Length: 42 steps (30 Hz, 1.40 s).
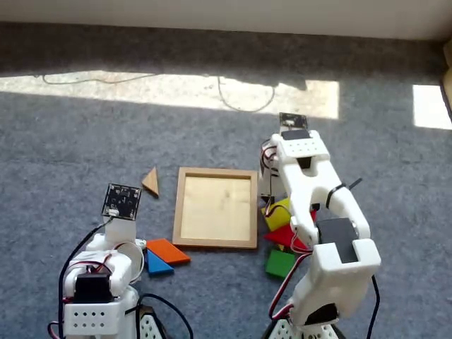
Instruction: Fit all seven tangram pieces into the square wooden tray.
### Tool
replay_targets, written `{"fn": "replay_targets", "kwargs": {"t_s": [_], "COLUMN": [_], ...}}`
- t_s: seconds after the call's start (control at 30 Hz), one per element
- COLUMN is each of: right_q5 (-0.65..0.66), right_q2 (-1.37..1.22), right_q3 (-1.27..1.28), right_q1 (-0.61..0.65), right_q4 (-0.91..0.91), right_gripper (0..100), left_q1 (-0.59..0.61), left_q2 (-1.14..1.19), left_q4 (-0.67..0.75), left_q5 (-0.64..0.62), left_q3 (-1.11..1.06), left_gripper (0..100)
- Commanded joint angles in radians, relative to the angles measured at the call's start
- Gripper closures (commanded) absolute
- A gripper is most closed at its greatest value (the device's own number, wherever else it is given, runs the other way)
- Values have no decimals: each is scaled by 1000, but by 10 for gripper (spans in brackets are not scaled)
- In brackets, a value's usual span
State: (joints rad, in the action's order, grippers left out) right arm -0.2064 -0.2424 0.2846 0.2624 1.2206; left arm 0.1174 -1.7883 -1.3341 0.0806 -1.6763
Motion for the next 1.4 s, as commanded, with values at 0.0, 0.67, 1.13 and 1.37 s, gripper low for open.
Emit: {"fn": "replay_targets", "kwargs": {"t_s": [0.0, 0.67, 1.13, 1.37], "right_q5": [-11, -25, -18, -18], "right_q2": [28, 21, 16, 19], "right_q3": [-54, -13, 30, 91], "right_q1": [21, 166, 85, 87], "right_q4": [51, 54, 24, -13], "right_gripper": [635, 529, 588, 620], "left_q1": [8, 8, 8, 8], "left_q2": [-33, -33, -33, -33], "left_q4": [-6, -6, -6, -6], "left_q5": [-9, -9, -9, -9], "left_q3": [-19, -19, -19, -19], "left_gripper": [993, 993, 993, 993]}}
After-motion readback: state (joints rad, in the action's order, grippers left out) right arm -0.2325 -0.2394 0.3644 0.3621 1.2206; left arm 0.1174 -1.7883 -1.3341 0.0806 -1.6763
